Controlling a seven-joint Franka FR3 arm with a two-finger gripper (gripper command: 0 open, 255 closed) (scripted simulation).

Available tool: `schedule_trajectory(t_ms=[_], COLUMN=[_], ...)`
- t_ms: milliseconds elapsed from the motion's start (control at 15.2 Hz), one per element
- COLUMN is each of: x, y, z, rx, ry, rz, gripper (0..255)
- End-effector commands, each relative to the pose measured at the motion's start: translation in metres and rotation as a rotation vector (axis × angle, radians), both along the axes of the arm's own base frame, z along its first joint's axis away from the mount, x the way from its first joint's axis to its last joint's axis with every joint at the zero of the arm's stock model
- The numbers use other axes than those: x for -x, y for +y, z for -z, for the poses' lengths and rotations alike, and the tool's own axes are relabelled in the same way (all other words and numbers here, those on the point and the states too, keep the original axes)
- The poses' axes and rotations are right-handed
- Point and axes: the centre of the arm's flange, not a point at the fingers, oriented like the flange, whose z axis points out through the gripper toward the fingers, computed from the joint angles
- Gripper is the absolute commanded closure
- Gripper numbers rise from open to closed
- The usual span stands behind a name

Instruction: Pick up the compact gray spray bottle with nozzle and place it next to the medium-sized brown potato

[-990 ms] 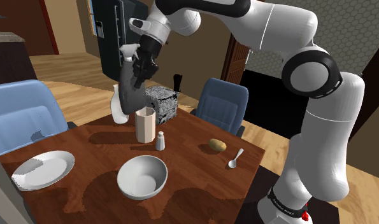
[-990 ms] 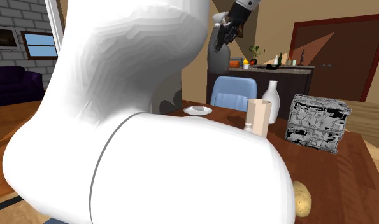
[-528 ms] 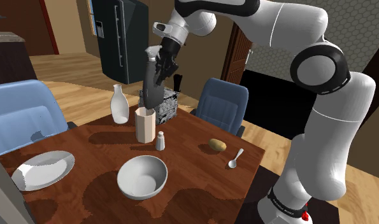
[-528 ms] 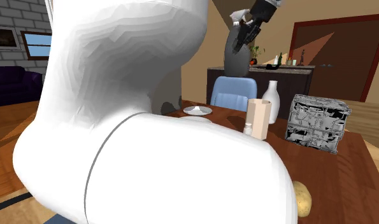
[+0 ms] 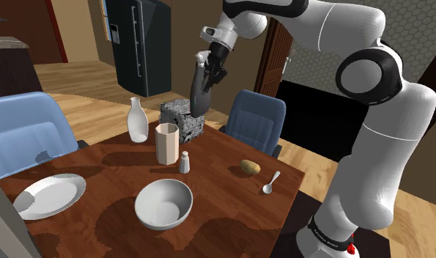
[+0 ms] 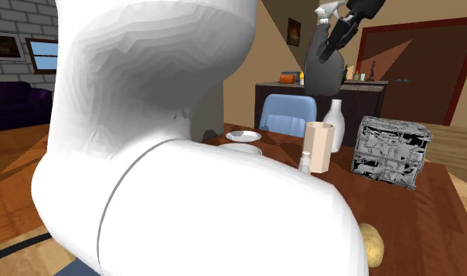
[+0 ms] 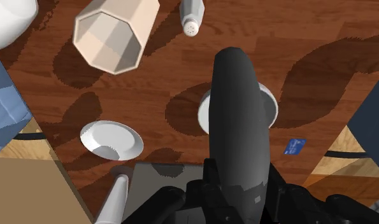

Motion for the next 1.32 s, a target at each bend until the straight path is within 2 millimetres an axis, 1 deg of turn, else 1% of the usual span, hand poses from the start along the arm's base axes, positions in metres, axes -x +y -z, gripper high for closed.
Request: schedule_trajectory(t_ms=[0, 330, 396, 1254], x=[0.004, 0.013, 0.016, 0.016], y=[-0.027, -0.093, -0.109, -0.109], z=[0.000, -0.001, -0.001, 0.068], rx=[-0.001, -0.001, -0.001, -0.001], ry=[0.000, 0.000, 0.000, 0.000], rz=[-0.001, -0.001, -0.001, -0.001], gripper=[255, 255, 255, 255])
